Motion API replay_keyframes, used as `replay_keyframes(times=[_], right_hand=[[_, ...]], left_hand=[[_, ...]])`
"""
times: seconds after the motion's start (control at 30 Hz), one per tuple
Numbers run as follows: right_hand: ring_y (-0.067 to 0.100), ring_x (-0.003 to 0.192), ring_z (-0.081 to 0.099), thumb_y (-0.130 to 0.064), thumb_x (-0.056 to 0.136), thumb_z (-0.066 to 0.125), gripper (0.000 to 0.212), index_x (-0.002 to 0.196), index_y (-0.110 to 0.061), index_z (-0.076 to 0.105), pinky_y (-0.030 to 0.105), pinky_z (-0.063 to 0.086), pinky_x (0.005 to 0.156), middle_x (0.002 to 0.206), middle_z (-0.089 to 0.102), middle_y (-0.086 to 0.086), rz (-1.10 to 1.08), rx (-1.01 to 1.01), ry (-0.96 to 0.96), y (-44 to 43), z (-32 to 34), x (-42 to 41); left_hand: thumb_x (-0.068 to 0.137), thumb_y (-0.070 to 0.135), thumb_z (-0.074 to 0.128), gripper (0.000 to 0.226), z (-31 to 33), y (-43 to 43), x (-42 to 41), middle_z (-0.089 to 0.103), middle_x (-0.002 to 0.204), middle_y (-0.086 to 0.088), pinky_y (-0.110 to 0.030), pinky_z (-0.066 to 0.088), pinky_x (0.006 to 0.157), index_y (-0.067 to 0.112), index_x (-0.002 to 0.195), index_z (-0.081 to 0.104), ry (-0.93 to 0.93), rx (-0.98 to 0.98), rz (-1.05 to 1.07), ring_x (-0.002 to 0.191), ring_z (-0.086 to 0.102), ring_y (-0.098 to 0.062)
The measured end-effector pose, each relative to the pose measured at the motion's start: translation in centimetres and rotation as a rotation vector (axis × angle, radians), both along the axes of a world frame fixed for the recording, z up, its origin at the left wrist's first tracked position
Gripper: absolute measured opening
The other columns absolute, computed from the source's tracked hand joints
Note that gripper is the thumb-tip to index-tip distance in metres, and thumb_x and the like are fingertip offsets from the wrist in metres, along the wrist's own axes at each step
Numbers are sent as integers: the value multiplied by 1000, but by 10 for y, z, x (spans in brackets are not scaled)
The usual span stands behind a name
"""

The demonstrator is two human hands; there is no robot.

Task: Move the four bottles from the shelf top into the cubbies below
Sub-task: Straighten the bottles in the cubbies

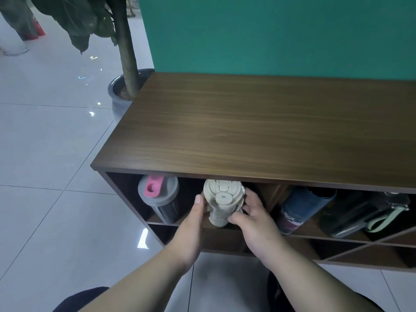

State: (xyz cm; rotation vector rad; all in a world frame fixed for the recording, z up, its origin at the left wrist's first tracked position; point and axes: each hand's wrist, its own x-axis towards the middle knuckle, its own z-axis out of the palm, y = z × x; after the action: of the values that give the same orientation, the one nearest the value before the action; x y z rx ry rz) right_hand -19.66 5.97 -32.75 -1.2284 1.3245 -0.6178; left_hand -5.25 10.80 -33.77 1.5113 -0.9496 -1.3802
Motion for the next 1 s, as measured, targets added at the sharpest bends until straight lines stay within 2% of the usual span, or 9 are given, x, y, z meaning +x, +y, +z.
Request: replay_keyframes(times=[0.1,0.17,0.27,0.33,0.4,0.5,0.63,0.83,1.0], right_hand=[[9,125,58,-29,69,65,79,144,-23,44,32,44,106,136,64,-8,-16,83,118,5,-5,-1],[19,109,56,-22,78,65,55,130,-17,52,30,43,86,125,62,3,49,199,229,13,-1,4],[19,102,47,-20,90,60,47,136,-12,54,31,40,86,120,54,7,291,310,308,27,-1,21],[17,103,51,-21,92,58,60,150,-14,43,27,45,86,132,56,7,385,253,309,32,-2,39],[16,116,54,-24,89,59,73,158,-22,32,21,43,85,143,51,4,436,162,286,33,-2,57],[4,123,50,-27,82,63,87,160,-32,24,13,37,90,148,44,-12,402,83,127,30,-1,78],[5,146,32,-31,71,60,98,160,-38,17,34,27,120,157,35,-14,290,36,-42,25,1,99],[-2,140,38,-33,70,60,78,134,-66,31,33,29,120,130,39,-51,272,-32,-95,19,6,110],[3,146,31,-39,70,60,91,153,-51,25,38,25,123,158,36,-20,311,-17,-64,22,6,113]], left_hand=[[85,78,26,51,2,10,4,59,143,20,-35,31,117,59,121,57,11,54,37,135,46,3],[81,80,32,48,3,19,11,64,138,16,-41,33,118,57,110,64,40,132,91,130,53,0],[100,53,24,61,12,32,26,76,77,31,-26,45,92,48,67,76,39,175,141,79,67,19],[104,45,25,51,14,41,41,73,66,33,-26,44,82,40,80,70,7,171,235,68,65,20],[106,43,26,43,10,45,61,75,71,31,-27,45,81,39,89,65,-25,129,340,74,67,18],[94,65,27,47,12,48,86,67,124,18,-42,41,106,42,121,59,-18,101,446,120,60,-6],[74,75,26,88,18,41,104,43,154,7,-40,37,109,37,152,31,11,15,416,134,47,-13],[83,72,20,42,21,35,105,64,106,49,-34,38,108,65,116,46,1,13,333,114,55,13],[99,57,17,33,25,37,99,63,89,53,-12,46,84,61,111,47,18,4,314,88,60,28]])
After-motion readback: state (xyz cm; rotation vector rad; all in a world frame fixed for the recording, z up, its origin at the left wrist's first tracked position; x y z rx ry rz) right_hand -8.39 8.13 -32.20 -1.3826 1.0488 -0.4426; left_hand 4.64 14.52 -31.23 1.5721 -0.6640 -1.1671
